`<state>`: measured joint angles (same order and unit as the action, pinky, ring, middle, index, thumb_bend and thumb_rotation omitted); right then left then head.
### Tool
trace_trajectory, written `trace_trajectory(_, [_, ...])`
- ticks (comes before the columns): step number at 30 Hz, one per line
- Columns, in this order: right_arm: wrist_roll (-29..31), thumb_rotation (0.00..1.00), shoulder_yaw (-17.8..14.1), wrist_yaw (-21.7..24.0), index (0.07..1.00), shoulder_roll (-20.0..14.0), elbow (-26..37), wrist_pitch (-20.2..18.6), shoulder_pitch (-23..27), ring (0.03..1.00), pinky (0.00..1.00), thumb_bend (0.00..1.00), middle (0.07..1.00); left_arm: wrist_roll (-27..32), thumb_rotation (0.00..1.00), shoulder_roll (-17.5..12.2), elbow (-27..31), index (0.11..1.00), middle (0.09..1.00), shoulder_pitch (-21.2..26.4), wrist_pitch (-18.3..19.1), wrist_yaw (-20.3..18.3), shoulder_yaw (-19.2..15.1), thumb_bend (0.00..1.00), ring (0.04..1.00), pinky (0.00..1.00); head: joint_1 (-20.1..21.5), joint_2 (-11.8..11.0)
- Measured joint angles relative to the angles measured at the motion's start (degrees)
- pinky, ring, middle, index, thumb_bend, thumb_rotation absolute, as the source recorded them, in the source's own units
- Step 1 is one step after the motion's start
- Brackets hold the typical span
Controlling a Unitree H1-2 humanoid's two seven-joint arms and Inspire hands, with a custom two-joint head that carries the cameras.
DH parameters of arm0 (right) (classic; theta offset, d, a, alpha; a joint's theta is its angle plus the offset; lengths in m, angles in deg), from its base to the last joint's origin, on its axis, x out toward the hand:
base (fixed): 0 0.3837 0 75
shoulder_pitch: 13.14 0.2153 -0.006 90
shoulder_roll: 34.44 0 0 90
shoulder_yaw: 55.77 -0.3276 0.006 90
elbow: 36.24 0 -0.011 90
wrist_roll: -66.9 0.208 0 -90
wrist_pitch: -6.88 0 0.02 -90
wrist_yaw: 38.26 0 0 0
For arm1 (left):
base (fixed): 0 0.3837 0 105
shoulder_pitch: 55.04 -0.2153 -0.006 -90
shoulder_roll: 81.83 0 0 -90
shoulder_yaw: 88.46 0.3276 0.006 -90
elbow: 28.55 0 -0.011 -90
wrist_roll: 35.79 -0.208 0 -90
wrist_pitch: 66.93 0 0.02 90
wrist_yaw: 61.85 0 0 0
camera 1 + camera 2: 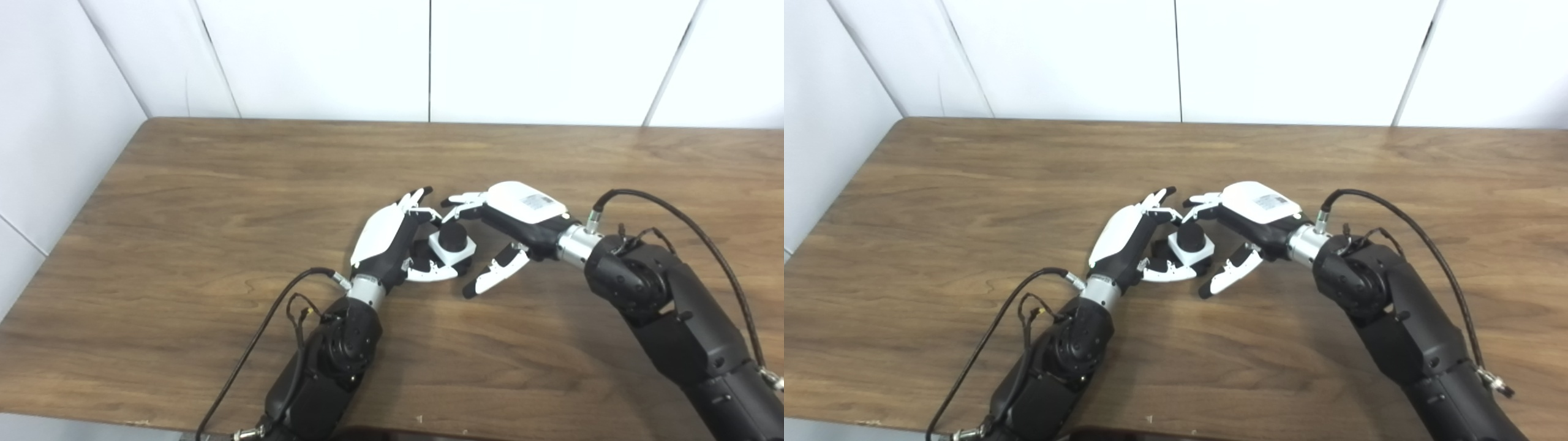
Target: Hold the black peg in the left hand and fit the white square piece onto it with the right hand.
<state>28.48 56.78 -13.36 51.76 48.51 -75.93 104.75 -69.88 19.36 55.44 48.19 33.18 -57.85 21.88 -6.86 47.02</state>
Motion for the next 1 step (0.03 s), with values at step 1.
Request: trace_trajectory(1, [0.4,0.43,-0.6,-0.3,0.985,0.2,0.0,0.0,-0.5,0.937,0.93,0.92,0.924,0.0,0.08,0.1,0.0,0.493,0.985,0.1,0.0,0.0,0.0,0.52,1.0,1.0,0.0,0.0])
